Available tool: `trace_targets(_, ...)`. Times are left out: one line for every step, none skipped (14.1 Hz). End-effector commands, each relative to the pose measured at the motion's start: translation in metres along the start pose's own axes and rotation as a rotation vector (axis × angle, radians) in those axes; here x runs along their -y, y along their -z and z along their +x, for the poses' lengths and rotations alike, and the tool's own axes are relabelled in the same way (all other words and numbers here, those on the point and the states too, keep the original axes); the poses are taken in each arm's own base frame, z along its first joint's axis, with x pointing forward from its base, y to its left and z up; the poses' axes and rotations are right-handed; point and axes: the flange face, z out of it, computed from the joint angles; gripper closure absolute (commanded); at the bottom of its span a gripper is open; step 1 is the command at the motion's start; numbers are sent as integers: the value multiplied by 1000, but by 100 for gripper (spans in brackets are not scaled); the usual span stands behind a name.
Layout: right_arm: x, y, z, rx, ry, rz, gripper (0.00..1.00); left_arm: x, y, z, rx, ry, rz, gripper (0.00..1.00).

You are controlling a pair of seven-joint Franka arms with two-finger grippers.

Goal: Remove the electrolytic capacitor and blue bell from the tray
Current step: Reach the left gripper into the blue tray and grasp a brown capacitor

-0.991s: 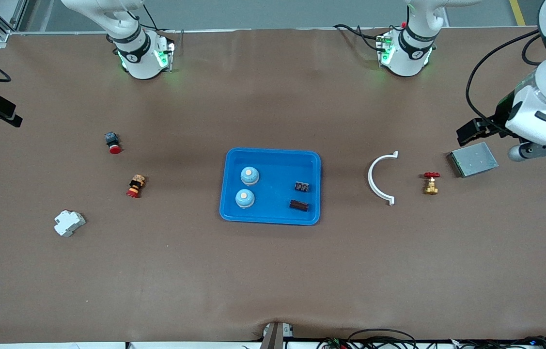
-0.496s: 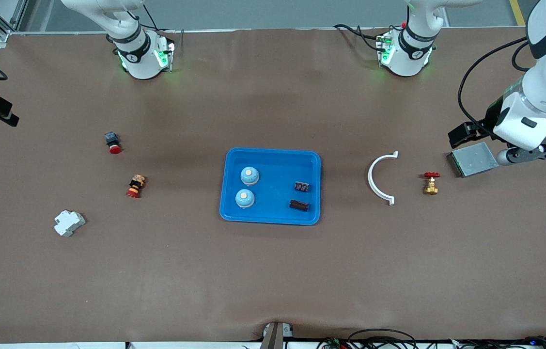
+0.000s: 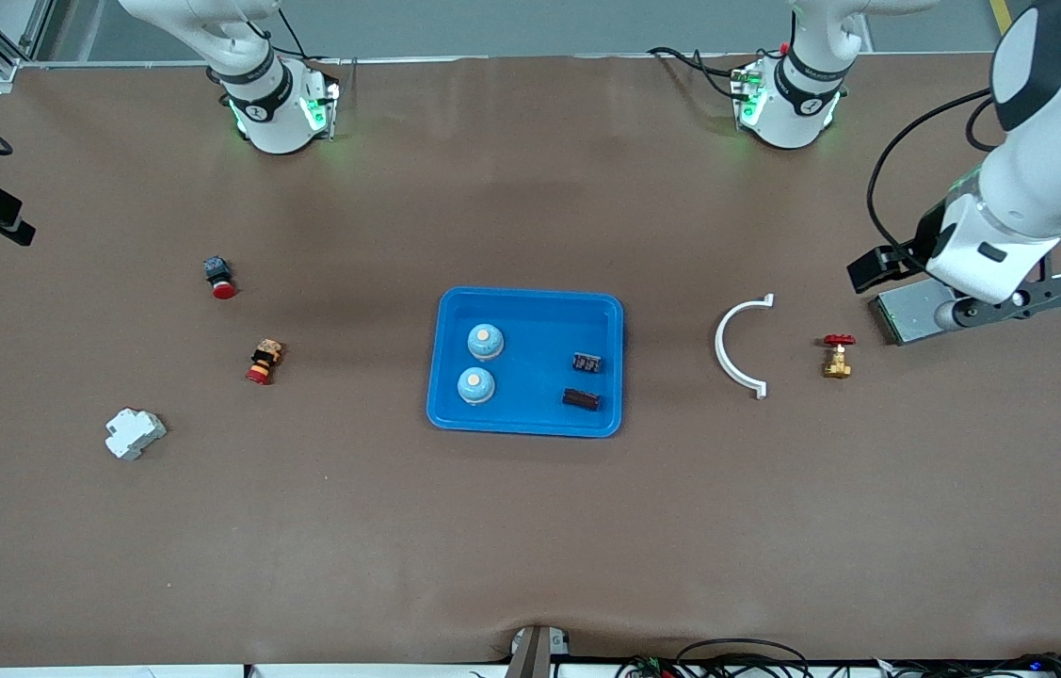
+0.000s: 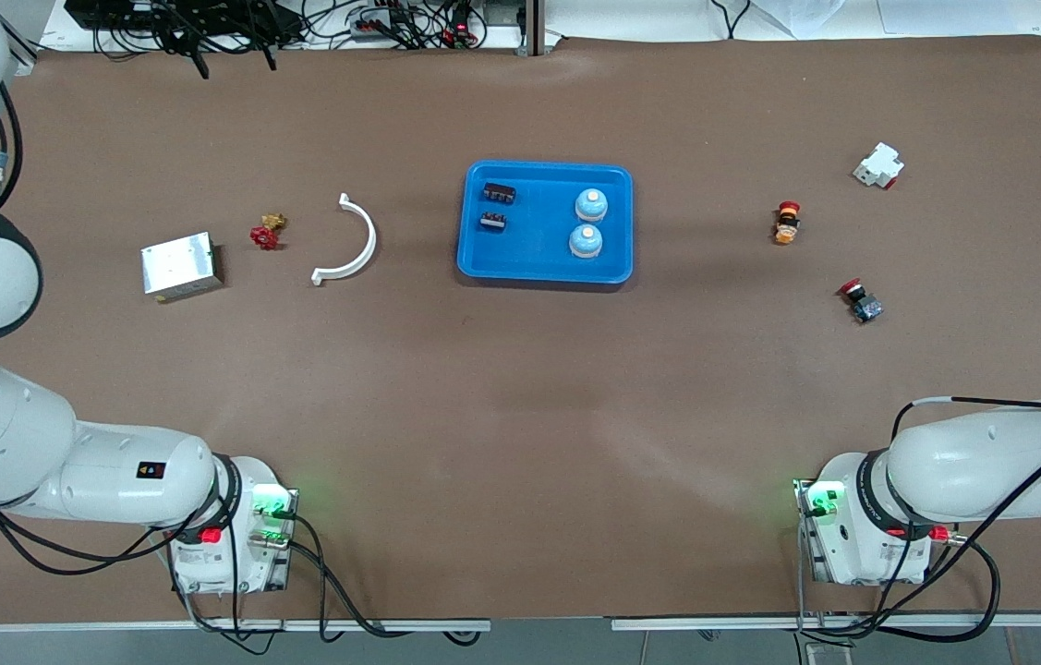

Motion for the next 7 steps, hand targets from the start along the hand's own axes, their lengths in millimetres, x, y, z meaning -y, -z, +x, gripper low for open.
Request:
trace_targets(0,6,-2,-8,-6,9,0,-16,-9,2,25,29,-12,0)
trace_targets(0,6,-2,-8,-6,9,0,-22,-12,0,29,43,-9,0)
trace_targets(0,6,-2,-8,-6,9,0,-30,-16,-1,36,55,-5,0)
trace_targets(0,6,-2,-8,-6,9,0,-35,-20,-1,40,72,-1,0)
trace_targets(0,6,-2,-8,-6,9,0,-39,-23,-1,40,84,0,0)
trace_targets(0,6,-2,-8,-6,9,0,-45,-28,-1,45,95,3,0)
trace_targets(0,6,-2,-10,-6,10,0,-50,-31,-1,45,109,4,0)
